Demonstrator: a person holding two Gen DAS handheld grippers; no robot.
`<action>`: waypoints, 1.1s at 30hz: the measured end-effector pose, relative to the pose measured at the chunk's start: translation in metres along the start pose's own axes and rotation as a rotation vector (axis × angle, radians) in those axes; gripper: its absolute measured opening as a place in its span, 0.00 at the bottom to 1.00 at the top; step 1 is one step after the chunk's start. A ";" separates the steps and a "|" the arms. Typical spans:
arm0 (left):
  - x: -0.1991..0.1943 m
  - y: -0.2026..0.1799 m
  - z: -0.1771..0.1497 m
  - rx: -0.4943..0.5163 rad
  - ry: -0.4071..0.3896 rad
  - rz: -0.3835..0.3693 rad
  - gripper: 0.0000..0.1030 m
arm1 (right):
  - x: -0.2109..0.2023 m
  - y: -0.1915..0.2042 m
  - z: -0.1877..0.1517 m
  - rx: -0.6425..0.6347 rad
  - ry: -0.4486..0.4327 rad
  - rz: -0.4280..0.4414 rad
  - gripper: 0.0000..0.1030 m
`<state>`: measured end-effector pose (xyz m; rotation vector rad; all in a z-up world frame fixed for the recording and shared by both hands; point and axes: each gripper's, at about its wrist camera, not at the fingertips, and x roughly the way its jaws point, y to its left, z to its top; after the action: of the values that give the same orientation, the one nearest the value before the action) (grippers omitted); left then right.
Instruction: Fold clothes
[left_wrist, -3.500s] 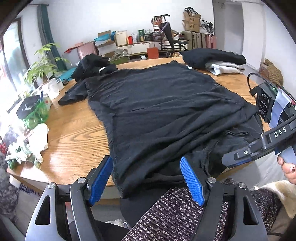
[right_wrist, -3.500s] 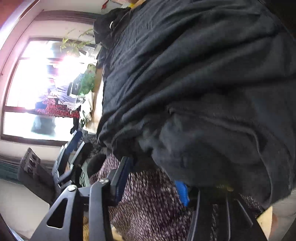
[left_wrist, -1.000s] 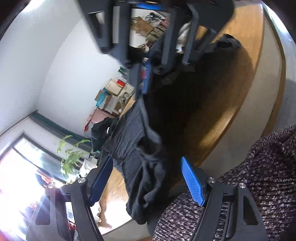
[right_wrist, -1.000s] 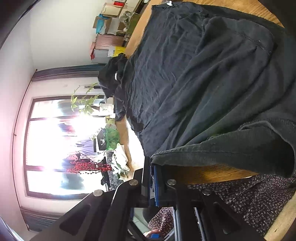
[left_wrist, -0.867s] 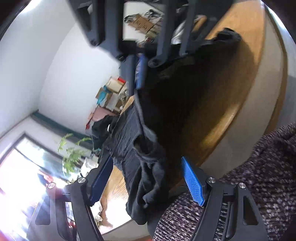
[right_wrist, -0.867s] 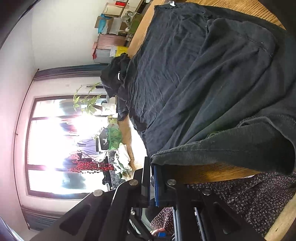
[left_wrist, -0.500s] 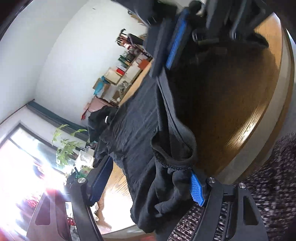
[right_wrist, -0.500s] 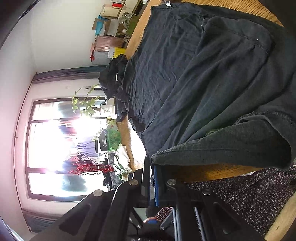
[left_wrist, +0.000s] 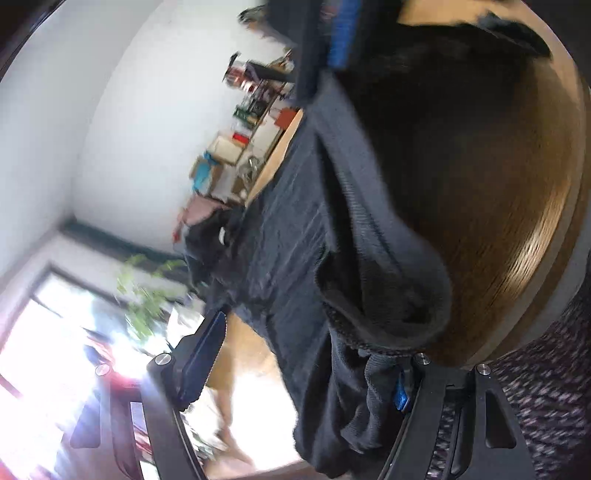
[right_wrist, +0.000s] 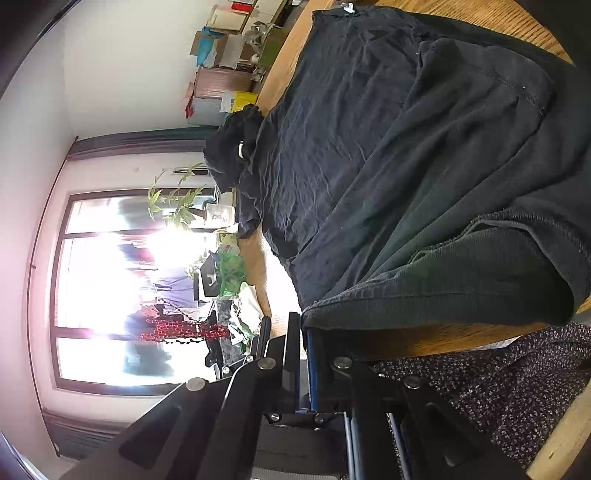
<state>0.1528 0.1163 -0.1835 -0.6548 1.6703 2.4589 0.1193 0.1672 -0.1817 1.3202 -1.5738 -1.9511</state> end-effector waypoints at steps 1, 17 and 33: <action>0.001 -0.001 0.000 0.006 0.002 -0.006 0.73 | 0.000 0.000 0.000 0.001 0.000 0.000 0.05; -0.006 0.015 -0.005 -0.167 0.035 -0.203 0.05 | -0.011 -0.019 -0.005 0.004 0.004 -0.036 0.19; -0.010 0.008 0.000 -0.127 0.067 -0.215 0.05 | -0.173 -0.113 0.048 0.098 -0.354 -0.252 0.44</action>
<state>0.1590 0.1148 -0.1726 -0.8907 1.3895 2.4270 0.2058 0.3596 -0.2046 1.3198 -1.7510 -2.3986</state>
